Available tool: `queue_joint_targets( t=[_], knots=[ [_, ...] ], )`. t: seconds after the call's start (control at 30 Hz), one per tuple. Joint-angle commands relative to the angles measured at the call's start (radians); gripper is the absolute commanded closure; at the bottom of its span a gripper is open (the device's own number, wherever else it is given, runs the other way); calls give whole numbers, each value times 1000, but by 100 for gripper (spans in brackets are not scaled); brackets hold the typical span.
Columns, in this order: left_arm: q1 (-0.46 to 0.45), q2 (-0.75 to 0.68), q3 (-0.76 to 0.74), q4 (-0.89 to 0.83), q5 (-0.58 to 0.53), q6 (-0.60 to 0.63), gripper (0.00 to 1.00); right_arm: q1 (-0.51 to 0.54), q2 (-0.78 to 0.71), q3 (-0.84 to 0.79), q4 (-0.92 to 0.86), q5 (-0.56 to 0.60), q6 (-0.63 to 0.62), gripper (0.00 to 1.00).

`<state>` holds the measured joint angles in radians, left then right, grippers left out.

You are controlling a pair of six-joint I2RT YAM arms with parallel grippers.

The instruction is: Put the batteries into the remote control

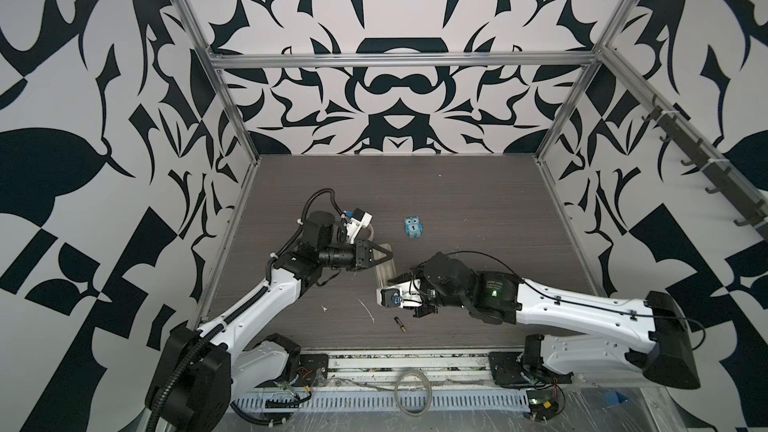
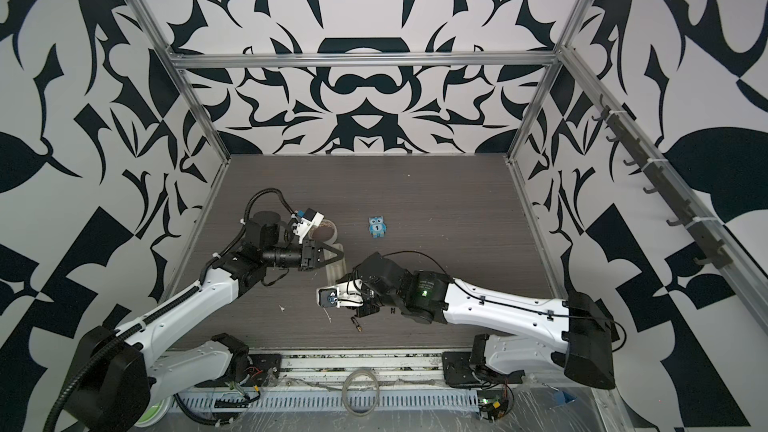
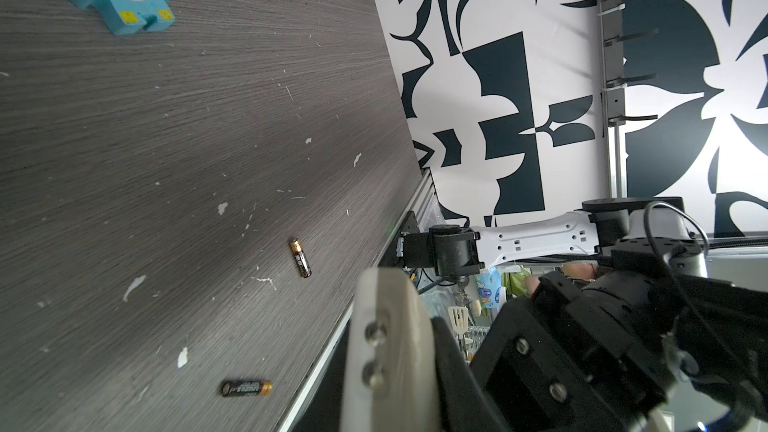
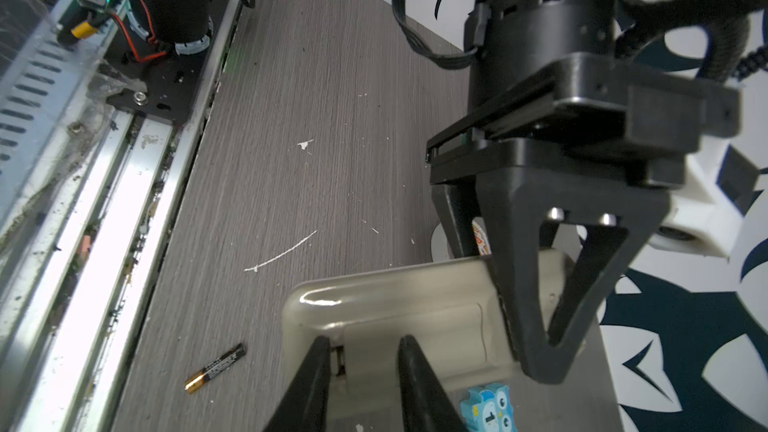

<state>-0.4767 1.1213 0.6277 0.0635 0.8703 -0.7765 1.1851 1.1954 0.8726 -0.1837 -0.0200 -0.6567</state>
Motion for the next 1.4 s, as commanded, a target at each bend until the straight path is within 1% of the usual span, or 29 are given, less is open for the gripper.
queue_joint_targets(
  t=[0.0,0.03,0.7,1.03,1.07,1.37],
  knots=[
    [-8,-8,-1,29,67,-37,100,6,25,23,23,63,-25,81],
    [-8,-8,-1,29,68,-37,100,7,26,21,27,69,-28,84],
    [-18,2,-15,26,55,-35,100,15,23,2,106,184,-55,91],
    [-17,-9,-5,-54,-1,3,100,20,3,-9,137,204,-72,94],
    [-17,-8,-6,-59,-6,5,100,21,1,-11,140,239,-72,94],
    [-17,3,0,-73,-23,10,100,27,-12,-21,152,255,-81,95]
  ],
)
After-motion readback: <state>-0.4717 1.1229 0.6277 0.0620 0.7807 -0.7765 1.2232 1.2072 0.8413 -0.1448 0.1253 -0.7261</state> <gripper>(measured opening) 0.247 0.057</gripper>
